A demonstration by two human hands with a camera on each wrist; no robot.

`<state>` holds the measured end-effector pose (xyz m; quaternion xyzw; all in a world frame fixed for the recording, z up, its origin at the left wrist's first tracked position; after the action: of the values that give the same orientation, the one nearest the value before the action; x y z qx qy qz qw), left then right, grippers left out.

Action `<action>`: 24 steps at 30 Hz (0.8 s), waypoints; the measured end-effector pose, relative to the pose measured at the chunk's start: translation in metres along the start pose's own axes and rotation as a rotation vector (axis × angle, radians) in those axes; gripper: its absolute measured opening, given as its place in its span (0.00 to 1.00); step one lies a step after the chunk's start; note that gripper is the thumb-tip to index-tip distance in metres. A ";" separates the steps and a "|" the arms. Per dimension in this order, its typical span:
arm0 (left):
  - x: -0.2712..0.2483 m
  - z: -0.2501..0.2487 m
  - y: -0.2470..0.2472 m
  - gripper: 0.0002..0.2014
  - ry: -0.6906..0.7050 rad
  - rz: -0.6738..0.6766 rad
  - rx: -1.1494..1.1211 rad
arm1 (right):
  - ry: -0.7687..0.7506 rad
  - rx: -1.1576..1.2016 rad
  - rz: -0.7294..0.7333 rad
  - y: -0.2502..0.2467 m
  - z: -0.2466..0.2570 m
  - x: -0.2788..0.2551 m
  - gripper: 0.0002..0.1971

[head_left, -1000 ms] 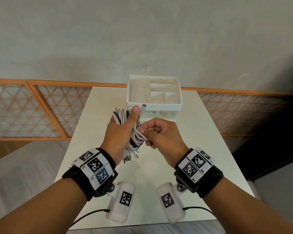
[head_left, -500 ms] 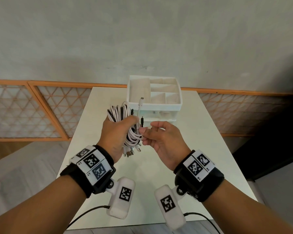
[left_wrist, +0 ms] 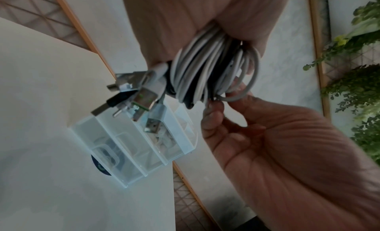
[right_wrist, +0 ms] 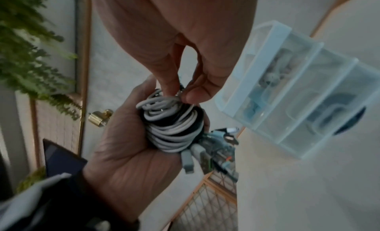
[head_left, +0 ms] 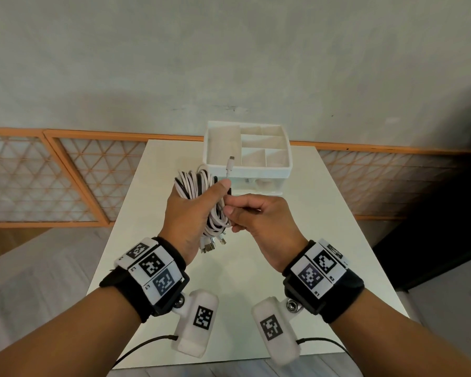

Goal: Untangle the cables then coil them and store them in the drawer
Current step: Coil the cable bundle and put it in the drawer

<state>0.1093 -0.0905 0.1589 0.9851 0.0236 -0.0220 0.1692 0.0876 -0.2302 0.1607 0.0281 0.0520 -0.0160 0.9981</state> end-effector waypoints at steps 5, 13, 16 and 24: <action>0.002 0.007 -0.003 0.23 -0.033 -0.030 0.031 | -0.237 -0.387 -0.089 0.004 0.004 -0.002 0.04; 0.003 0.010 -0.011 0.20 -0.078 -0.079 0.041 | -0.022 -0.206 -0.014 0.008 -0.007 0.008 0.08; 0.007 0.011 -0.014 0.24 -0.096 -0.093 0.029 | -0.009 -0.181 0.015 0.009 -0.006 0.010 0.05; 0.012 0.003 -0.018 0.19 -0.180 -0.080 -0.049 | -0.054 0.003 -0.035 0.020 -0.011 0.009 0.13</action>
<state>0.1205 -0.0737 0.1491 0.9730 0.0481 -0.1167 0.1935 0.0957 -0.2102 0.1504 0.0282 0.0254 -0.0343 0.9987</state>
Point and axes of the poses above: each hand's wrist, its own x-axis towards the middle knuckle, its own y-axis out of the palm, z = x × y, the point moved 4 cm from there along x, towards the middle knuckle, and after that the axes turned 3 degrees about y, right-handed, at the moved point
